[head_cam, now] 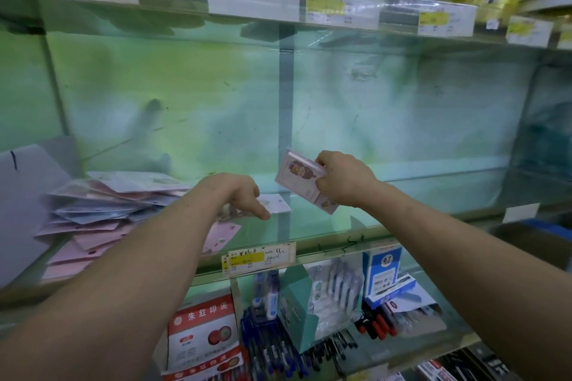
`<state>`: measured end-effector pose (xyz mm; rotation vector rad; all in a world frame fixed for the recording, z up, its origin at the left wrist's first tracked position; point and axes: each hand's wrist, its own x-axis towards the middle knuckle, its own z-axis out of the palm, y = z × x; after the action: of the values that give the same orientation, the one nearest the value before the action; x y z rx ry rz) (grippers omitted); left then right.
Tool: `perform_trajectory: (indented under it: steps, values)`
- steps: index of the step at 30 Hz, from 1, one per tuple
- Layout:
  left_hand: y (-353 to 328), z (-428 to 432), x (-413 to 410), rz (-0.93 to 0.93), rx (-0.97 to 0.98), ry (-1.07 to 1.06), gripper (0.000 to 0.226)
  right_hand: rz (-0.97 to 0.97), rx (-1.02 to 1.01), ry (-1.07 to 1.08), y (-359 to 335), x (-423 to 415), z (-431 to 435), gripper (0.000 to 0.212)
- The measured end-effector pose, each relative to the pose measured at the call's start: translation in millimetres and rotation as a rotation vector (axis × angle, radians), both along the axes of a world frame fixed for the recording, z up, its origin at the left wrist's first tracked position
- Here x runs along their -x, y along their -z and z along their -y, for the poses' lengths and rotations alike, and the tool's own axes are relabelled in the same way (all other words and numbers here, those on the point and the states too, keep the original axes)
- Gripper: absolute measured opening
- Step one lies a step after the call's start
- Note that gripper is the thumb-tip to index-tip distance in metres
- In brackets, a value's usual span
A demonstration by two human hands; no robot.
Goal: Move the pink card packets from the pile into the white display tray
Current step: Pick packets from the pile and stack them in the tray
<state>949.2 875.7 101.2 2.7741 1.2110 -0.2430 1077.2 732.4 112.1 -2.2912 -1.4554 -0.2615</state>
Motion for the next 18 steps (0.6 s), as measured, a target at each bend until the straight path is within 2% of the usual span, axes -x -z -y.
perform_trajectory:
  steps: [2, 5, 9, 12, 15, 18]
  values:
    - [0, -2, 0, -0.014, -0.067, 0.023, 0.069, -0.003, -0.005, 0.001, 1, -1, -2, 0.021]
    - [2, -2, -5, -0.033, -0.182, 0.086, 0.039, -0.01, 0.0, 0.006, 1, -2, -3, 0.02]
    - [4, 6, -9, -0.004, -0.303, 0.14, 0.034, -0.033, 0.016, 0.005, 4, -1, -4, 0.017]
    - [8, 10, -8, -0.037, -0.335, 0.113, 0.02, -0.054, 0.017, -0.01, 7, 0, -2, 0.016]
    - [13, 13, -12, 0.025, -0.366, 0.068, 0.019, -0.044, 0.0, -0.032, 9, 0, 3, 0.012]
    - [10, 9, -11, 0.24, -0.376, 0.039, 0.031, -0.026, -0.098, -0.057, 7, -2, 12, 0.017]
